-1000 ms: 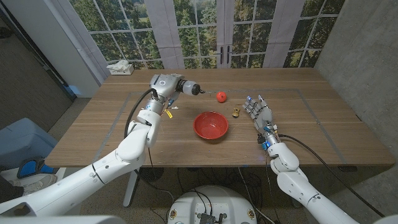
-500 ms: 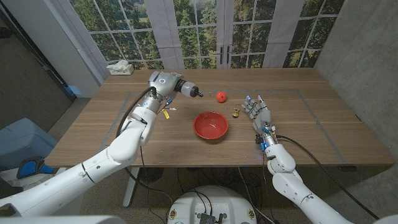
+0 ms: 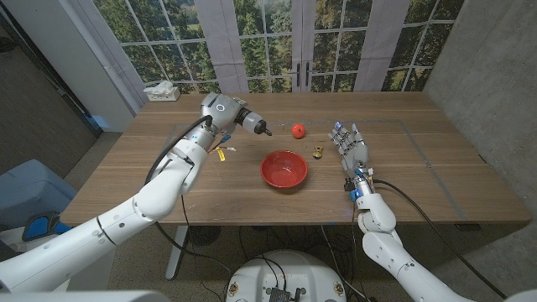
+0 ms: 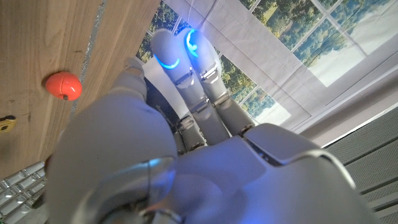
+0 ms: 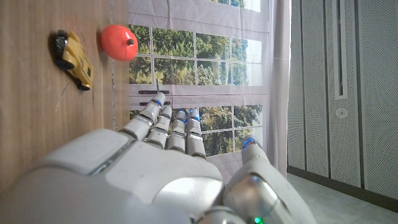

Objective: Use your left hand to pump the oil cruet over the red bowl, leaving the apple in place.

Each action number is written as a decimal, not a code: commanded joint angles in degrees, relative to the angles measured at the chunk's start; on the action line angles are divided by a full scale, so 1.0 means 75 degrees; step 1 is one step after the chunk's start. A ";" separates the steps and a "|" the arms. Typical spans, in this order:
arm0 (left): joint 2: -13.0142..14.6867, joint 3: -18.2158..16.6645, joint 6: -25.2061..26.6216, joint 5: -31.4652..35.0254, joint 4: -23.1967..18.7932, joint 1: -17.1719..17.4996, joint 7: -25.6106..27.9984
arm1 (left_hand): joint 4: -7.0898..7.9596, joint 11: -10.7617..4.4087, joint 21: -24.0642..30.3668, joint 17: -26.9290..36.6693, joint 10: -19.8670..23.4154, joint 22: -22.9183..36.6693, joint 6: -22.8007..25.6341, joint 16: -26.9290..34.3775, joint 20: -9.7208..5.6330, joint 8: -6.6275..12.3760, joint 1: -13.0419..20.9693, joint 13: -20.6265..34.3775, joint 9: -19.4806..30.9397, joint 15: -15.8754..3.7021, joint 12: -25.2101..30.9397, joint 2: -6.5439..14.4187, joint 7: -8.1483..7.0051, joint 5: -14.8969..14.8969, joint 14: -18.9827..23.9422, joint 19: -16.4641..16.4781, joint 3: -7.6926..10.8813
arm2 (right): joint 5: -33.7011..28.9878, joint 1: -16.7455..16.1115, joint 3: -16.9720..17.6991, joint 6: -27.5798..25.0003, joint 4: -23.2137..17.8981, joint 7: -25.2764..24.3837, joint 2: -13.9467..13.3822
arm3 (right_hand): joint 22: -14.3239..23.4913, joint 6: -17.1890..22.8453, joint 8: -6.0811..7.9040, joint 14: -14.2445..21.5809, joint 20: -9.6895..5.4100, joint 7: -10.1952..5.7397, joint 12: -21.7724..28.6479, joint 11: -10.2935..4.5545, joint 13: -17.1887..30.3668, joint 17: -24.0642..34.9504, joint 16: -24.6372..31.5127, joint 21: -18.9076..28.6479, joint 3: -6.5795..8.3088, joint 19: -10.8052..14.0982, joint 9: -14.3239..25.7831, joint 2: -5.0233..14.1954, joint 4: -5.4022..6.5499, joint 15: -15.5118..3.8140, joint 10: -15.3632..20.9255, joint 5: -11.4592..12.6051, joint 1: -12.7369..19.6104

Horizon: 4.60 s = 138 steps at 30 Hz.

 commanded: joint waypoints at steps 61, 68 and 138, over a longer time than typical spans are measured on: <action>-0.0364 0.0033 -0.1605 0.1513 0.0395 -0.0866 -0.1511 | 0.2109 0.0262 0.0266 0.1545 0.3739 0.2179 0.1946 0.0919 -0.0557 0.2681 -0.1616 0.8058 0.3818 0.0017 0.5210 -0.0562 0.0120 0.2452 0.0131 -0.0346 0.4545 | 0.0351 0.0867 0.0170 -0.0061 0.1379 0.0775 0.0438 | 0.0050 0.0055 -0.0030 0.0039 0.0013 0.0007 0.0034 0.0071 0.0014 -0.0016 -0.0050 -0.0217 -0.0010 0.0140 0.0019 0.0041 -0.0037 0.0050 0.0134 -0.0022 -0.0076; -0.0333 0.0035 -0.1697 0.1364 0.0353 -0.0931 -0.1499 | 0.2063 0.0297 0.0365 0.1849 0.3646 0.2408 0.1920 0.0969 -0.0569 0.3149 -0.1842 0.8068 0.4520 0.0020 0.5788 -0.0609 0.0057 0.2495 0.0085 -0.0435 0.4651 | 0.0333 0.0932 0.0184 -0.0040 0.1456 0.0794 0.0474 | 0.0051 0.0063 -0.0028 0.0037 0.0016 0.0009 0.0034 0.0070 0.0014 -0.0018 -0.0055 -0.0243 -0.0011 0.0150 0.0019 0.0038 -0.0039 0.0059 0.0144 -0.0021 -0.0081; -0.0347 0.0390 -0.2007 0.2160 0.0441 -0.1365 -0.2158 | 0.1079 0.0460 0.1255 0.0557 -0.3812 0.1243 -0.4284 -0.1268 -0.0550 -0.0074 -0.2795 0.0274 0.0257 -0.0051 0.0074 -0.0033 0.0980 0.1337 -0.1079 -0.1592 0.4662 | 0.0418 0.1165 0.0259 -0.0083 0.1799 0.1082 0.0556 | 0.0055 0.0084 -0.0029 0.0060 0.0076 -0.0008 0.0023 0.0102 0.0015 -0.0043 -0.0085 -0.0434 -0.0069 0.0226 0.0019 -0.0049 -0.0059 0.0116 0.0154 -0.0025 -0.0173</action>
